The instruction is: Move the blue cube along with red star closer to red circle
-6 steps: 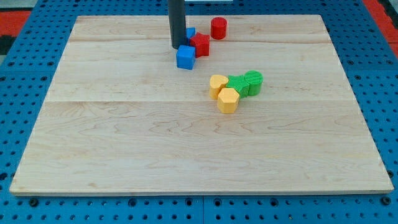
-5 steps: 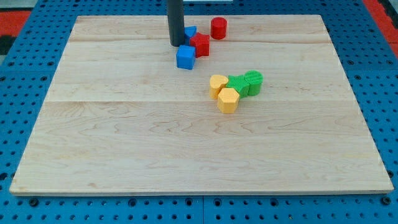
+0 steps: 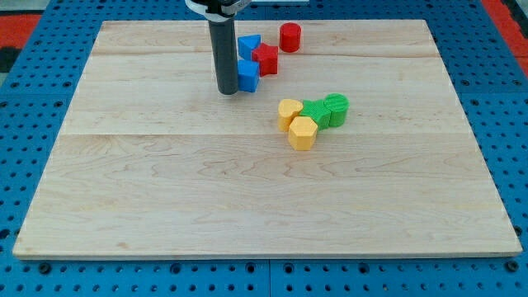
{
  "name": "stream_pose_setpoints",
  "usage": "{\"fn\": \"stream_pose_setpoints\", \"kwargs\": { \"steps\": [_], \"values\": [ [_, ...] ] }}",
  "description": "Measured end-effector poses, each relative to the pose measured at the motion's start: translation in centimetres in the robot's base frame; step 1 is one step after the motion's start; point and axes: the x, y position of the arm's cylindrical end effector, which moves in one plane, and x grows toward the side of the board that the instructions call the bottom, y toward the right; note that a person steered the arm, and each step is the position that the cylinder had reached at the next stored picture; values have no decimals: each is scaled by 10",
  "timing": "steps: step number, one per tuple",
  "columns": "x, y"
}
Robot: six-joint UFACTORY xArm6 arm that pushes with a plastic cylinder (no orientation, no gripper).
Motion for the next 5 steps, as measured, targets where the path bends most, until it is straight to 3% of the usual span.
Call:
{"fn": "stream_pose_setpoints", "kwargs": {
  "steps": [5],
  "values": [
    [-45,16]
  ]
}}
